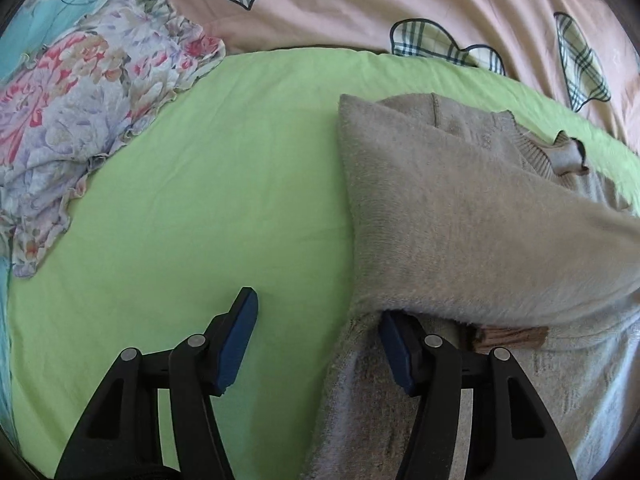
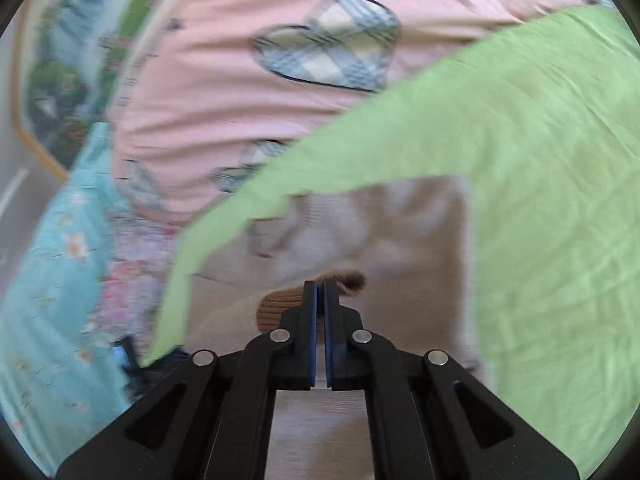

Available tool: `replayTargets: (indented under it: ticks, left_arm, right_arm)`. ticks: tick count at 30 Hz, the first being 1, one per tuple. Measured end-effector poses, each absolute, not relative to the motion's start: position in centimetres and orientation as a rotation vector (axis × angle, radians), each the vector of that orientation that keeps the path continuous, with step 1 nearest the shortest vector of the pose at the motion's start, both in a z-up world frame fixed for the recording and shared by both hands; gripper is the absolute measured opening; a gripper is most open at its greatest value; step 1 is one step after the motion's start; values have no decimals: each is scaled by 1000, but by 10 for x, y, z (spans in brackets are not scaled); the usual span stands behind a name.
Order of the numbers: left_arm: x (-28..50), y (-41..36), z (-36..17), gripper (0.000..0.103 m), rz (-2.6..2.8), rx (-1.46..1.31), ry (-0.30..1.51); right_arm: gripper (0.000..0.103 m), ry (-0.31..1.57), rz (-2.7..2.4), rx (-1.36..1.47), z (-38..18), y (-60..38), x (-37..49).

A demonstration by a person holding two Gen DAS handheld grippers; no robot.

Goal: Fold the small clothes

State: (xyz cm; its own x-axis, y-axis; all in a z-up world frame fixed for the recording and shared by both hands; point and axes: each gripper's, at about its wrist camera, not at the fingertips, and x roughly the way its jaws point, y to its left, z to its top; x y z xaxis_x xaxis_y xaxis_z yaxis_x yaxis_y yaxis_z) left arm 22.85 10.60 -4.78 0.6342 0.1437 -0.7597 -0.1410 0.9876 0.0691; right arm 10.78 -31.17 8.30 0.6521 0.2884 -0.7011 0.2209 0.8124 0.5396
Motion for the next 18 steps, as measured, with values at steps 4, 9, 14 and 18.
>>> replayTargets:
  ticks: [4,9,14,18]
  left_arm:
    - [229,104,-48,60,177,20,865]
    - [229,107,-50,62,171,7,868]
    - [229,105,-51,62,180,10,865]
    - [226,107,-46,61,194,-13,845]
  right_arm:
    - [1,898,-5,700,53,-318,114]
    - [22,938,-12,648,38,-310,113]
    - [66,953,-7,552,30,-291,116]
    - [9,972,66,552,30,-279,119]
